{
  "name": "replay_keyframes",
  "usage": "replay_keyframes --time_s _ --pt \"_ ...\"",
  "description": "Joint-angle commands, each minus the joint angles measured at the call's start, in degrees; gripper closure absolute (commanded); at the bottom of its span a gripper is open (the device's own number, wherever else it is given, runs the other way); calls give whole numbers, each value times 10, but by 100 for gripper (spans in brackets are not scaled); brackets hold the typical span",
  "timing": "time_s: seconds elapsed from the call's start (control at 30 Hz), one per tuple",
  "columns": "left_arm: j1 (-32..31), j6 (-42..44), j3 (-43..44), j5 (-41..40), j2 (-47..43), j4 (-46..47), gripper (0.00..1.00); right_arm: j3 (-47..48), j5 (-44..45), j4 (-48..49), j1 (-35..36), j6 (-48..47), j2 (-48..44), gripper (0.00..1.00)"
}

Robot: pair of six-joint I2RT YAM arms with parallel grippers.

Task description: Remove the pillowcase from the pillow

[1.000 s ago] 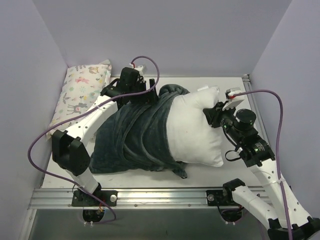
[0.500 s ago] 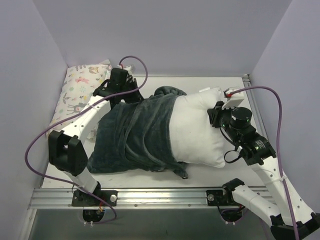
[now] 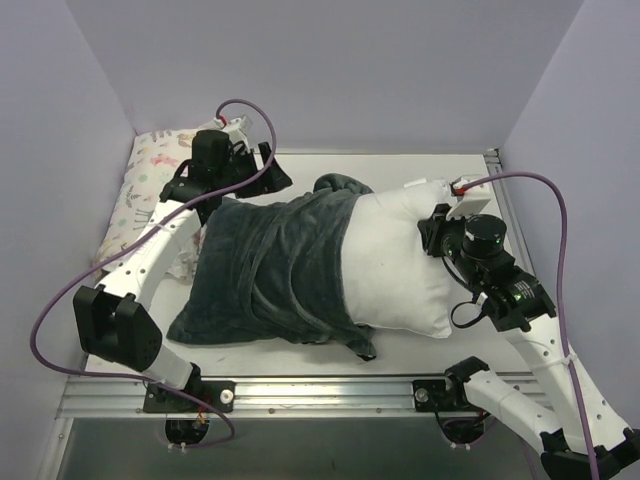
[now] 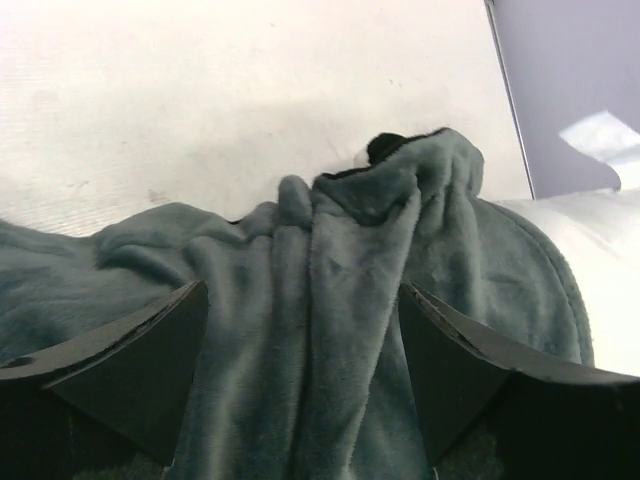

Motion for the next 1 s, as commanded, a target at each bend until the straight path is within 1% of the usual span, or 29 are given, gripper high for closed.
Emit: replay_keyframes --time_s 0.0,0.03,0.13,0.2,0.27,0.33,0.37,0.4,0.47,0.5,0.53,0.6,0.63,0.7,0.73,0.77,0.83,0.87,0.9,0.97 --pt "-22 36 35 59 4 24 15 47 18 64 -3 -4 -12 100" --pt "-30 44 41 60 16 11 13 52 17 63 -3 -2 -6 100" --pt "-54 70 69 46 47 -25 13 58 13 61 -2 3 -4 100" --pt "-65 77 72 48 57 -28 13 60 13 60 -2 4 -4 100" --pt "-67 78 71 47 65 -33 17 63 17 57 -2 4 -4 100" --pt "-68 79 75 44 75 -42 23 66 19 52 -2 4 0 100" --pt "-68 80 78 39 80 -48 35 71 19 50 -2 4 0 100" --pt "-68 84 82 36 86 -55 42 73 22 48 -3 4 0 100" --pt "-68 87 100 7 102 -81 68 78 25 44 -2 3 1 100" --pt "-68 86 105 -13 110 -90 98 87 28 37 -2 4 2 100" --pt "-65 84 113 -64 112 -104 100 93 40 32 -2 4 3 100" --pt "-54 68 112 -109 113 -111 100 111 58 13 -3 3 4 100" --pt "-45 60 109 -145 112 -112 100 117 77 6 -3 1 4 100" --pt "-15 33 95 -194 103 -115 100 142 109 -18 -5 -9 4 100" --pt "-4 27 88 -233 100 -115 100 152 126 -28 -7 -11 4 100" --pt "17 21 82 -252 97 -115 100 161 155 -37 -11 -11 4 100" --pt "36 14 63 -298 88 -115 100 190 162 -66 -41 -3 2 100" --pt "57 10 55 -304 87 -114 100 198 151 -76 -59 3 2 100" --pt "63 6 46 -307 87 -113 100 208 144 -97 -92 17 3 100" --pt "68 8 41 -307 86 -109 100 222 145 -117 -121 27 7 100"
